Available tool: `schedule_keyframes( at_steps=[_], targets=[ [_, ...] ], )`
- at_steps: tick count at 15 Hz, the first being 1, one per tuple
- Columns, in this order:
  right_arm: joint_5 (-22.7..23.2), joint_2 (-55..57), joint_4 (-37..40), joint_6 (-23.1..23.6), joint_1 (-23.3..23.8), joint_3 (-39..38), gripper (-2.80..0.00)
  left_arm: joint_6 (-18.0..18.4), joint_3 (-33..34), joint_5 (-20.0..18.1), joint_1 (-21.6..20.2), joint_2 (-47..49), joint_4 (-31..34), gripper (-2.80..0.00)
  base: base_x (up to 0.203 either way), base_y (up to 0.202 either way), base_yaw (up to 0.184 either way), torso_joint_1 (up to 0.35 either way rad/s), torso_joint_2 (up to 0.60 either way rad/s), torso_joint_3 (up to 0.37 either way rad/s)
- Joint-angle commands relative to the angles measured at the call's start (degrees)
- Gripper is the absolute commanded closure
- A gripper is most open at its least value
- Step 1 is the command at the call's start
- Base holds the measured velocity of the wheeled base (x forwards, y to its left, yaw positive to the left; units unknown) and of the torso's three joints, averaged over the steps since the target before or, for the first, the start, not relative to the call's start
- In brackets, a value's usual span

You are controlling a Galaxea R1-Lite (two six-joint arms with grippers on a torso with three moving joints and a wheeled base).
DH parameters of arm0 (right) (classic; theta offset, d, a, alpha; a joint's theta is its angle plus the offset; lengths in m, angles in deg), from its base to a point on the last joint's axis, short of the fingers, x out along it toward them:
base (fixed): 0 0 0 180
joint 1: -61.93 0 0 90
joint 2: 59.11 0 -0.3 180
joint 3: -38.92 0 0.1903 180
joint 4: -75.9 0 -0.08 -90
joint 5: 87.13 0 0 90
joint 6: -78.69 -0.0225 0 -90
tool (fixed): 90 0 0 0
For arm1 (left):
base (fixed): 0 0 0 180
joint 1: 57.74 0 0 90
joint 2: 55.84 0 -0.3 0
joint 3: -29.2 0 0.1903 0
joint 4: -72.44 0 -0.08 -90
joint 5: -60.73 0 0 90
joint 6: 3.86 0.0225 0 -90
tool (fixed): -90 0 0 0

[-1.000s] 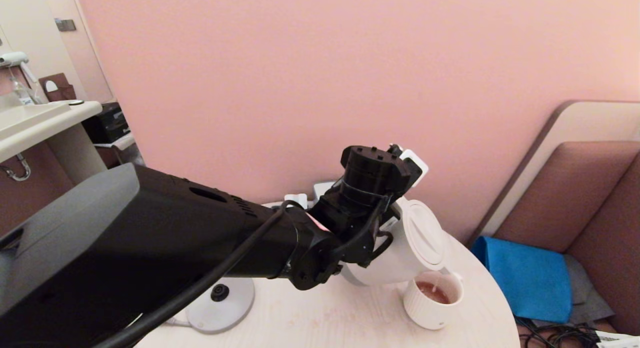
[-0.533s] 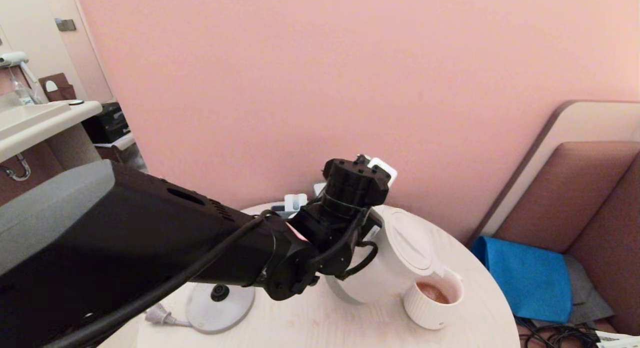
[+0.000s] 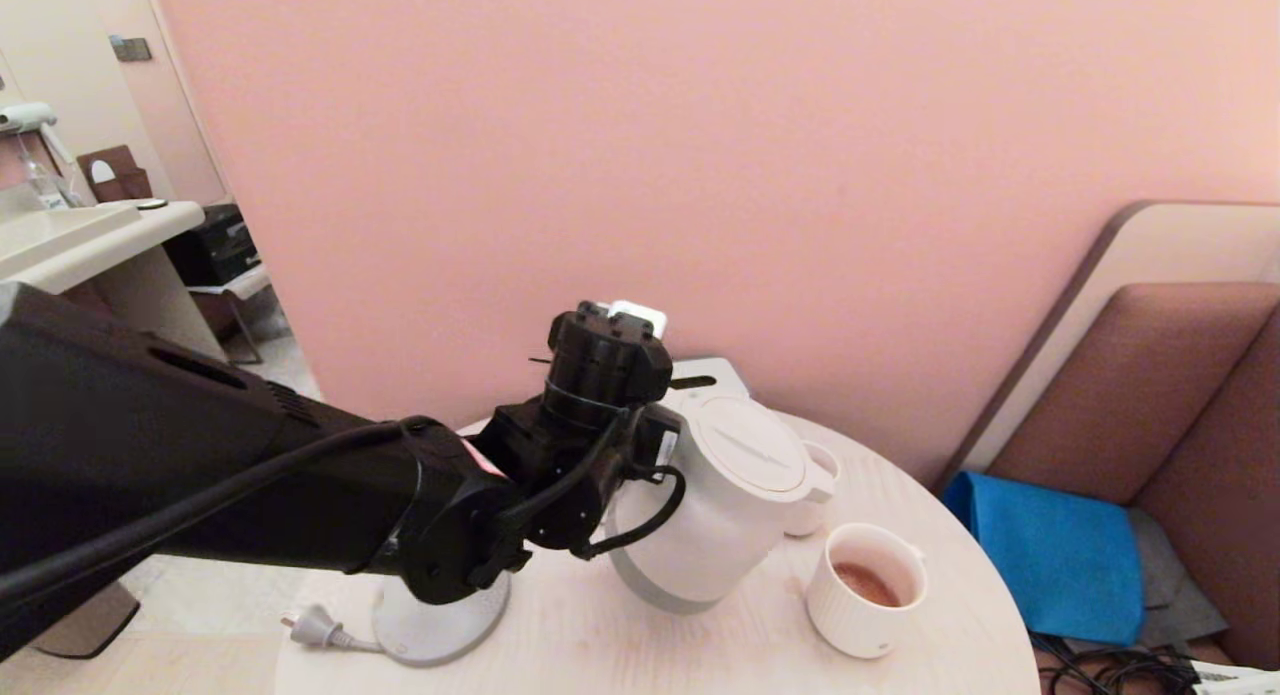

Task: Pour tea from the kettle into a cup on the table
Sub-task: Put down the kettle on the table

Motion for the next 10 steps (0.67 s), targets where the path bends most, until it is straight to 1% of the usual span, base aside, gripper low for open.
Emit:
schedule_keyframes(
  at_steps=[1, 4, 6, 7, 8, 10],
  targets=[
    [0.02, 0.07, -0.01, -0.03, -0.03, 0.0, 0.0, -2.6, 3.67, -0.03, -0.28, -3.75, -0.93, 0.0, 0.0, 0.0, 0.0, 0.0, 0.0, 0.0],
    [0.02, 0.07, -0.03, -0.02, -0.02, 0.0, 0.0, -6.42, 12.17, -0.71, -0.46, -8.66, -7.15, 0.0, 0.0, 0.0, 0.0, 0.0, 0.0, 0.0],
    [0.02, 0.07, 0.02, 0.02, 0.05, 0.0, 0.0, -8.02, 19.12, -0.88, -1.76, -11.75, -10.81, 0.0, 0.0, 0.0, 0.0, 0.0, 0.0, 0.0],
    [0.02, 0.07, -0.03, 0.05, -0.02, 0.0, 0.0, -8.8, 22.47, -1.23, -2.98, -13.22, -12.88, 0.0, 0.0, 0.0, 0.0, 0.0, 0.0, 0.0],
    [0.02, 0.07, -0.03, 0.06, -0.03, 0.0, 0.0, -9.89, 26.07, -1.84, -4.9, -14.9, -15.32, 0.0, 0.0, 0.0, 0.0, 0.0, 0.0, 0.0],
    [0.02, 0.07, -0.03, 0.06, 0.06, 0.0, 0.0, -10.99, 31.25, -2.63, -9.38, -17.17, -19.02, 0.0, 0.0, 0.0, 0.0, 0.0, 0.0, 0.0]
  ],
)
